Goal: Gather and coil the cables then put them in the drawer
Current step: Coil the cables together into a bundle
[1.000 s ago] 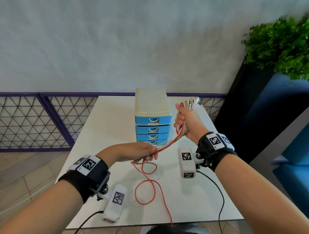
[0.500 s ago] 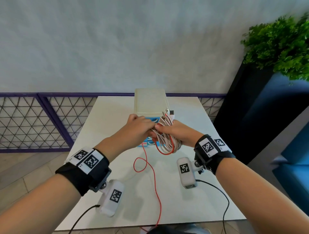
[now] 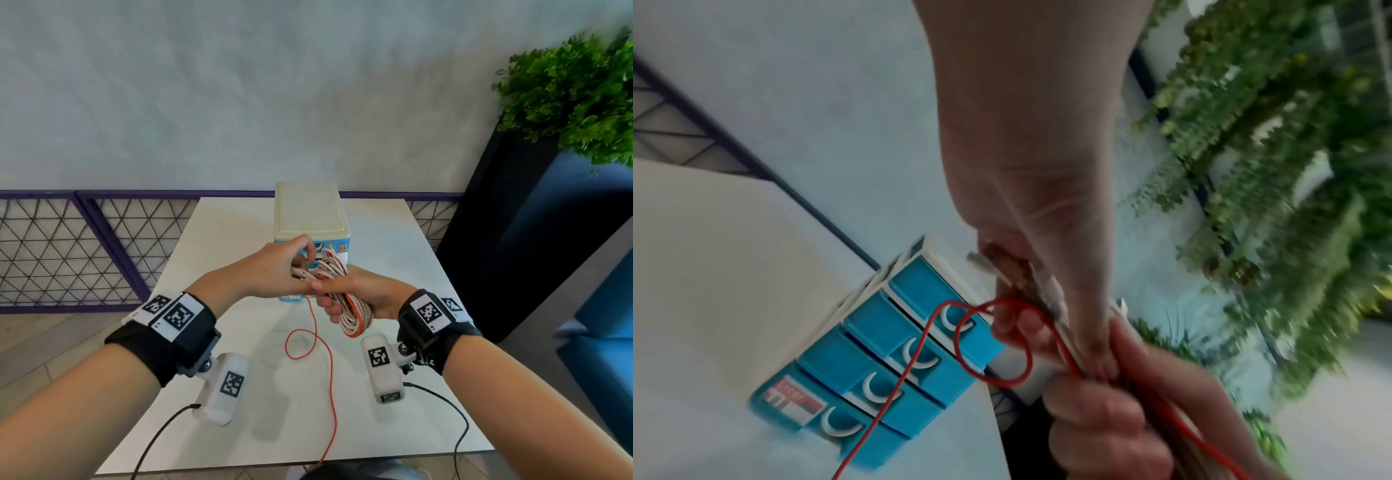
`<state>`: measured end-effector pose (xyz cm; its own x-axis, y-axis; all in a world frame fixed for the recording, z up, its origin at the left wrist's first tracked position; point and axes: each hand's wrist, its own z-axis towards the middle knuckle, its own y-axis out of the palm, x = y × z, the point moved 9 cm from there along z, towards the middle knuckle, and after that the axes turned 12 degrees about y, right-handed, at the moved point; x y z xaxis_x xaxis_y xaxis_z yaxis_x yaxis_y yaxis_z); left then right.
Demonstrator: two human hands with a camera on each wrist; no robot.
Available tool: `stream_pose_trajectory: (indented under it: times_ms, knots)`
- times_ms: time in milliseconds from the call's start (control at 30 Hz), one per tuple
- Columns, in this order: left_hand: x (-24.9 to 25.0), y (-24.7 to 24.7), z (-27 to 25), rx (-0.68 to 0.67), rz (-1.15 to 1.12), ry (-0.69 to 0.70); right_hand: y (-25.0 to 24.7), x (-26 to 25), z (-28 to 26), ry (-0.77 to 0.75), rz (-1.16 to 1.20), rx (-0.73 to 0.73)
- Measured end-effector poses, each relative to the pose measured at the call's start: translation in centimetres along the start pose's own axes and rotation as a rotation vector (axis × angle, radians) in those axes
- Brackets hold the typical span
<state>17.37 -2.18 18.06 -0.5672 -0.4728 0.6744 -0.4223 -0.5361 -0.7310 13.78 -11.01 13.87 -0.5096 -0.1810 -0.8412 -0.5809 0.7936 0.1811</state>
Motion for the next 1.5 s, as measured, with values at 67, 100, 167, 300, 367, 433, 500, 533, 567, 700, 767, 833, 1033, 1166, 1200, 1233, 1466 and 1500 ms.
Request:
stream_pose_trajectory:
  times_ms: [67,100,167,300,367,433,500,533,567,700,767,833,1033,1166,1200,1233,1466,1500]
  knots:
    - [-1.0,0.4,-0.2,-0.04,-0.249,-0.081,0.1,0.1,-0.3,0.014,0.014,-0.038]
    - [-1.2,0.4,-0.3,-0.033,-0.339,-0.118,0.1,0.0,-0.5,0.018,0.018,-0.056]
    - [-1.6,0.1,-0.4,0.006,-0.434,-0.197,0.0,0.0,-0.7,0.031,0.046,-0.08]
    - [-2.5,0.2,-1.2,0.061,-0.676,-0.292,-1.0,-0.4,-0.8,0.02,0.135,-0.052]
    - [-3.2,0.1,-1.6,0.117,-0.727,-0.329,-1.8,-0.4,-0.7,0.0,0.207,-0.024]
    - [-3.5,-0.1,-1.8,0.172,-0.739,-0.339,-2.1,-0.3,-0.6,-0.015,0.248,0.001]
    - [-3.4,0.0,-1.7,0.193,-0.723,-0.31,-2.3,-0.1,-0.4,-0.034,0.276,0.036]
    - [-3.4,0.1,-1.6,0.197,-0.716,-0.291,-2.5,0.0,-0.3,-0.043,0.292,0.052]
    - [-3.4,0.2,-1.6,0.202,-0.708,-0.281,-2.6,0.0,-0.2,-0.058,0.304,0.068]
    - [-3.2,1.5,-1.9,0.08,-0.665,-0.304,-3.5,-0.2,0.2,-0.132,0.321,0.18]
    - [-2.9,2.3,-2.2,-0.013,-0.605,-0.313,-4.3,-0.4,0.3,-0.188,0.346,0.259]
    - [-2.9,2.1,-2.4,-0.015,-0.546,-0.306,-5.5,-0.4,0.1,-0.226,0.356,0.338]
    - [-3.6,1.0,-2.2,0.083,-0.555,-0.262,-8.3,-0.1,-0.8,-0.235,0.249,0.627]
    - [-2.2,2.4,-2.3,0.048,-0.878,-0.287,-8.9,-0.6,-1.1,-0.252,0.169,0.746]
    - [-1.7,2.8,-2.2,0.014,-0.91,-0.269,-8.7,-0.7,-1.0,-0.259,0.183,0.727]
    - [-1.2,3.0,-2.1,0.003,-0.918,-0.25,-8.5,-0.8,-0.9,-0.267,0.221,0.693]
    - [0.3,2.0,-0.8,0.233,-0.844,-0.216,-6.0,-1.7,0.3,-0.322,0.268,0.465]
    - [0.7,1.8,-0.6,0.253,-0.812,-0.204,-5.5,-1.8,0.7,-0.319,0.254,0.433]
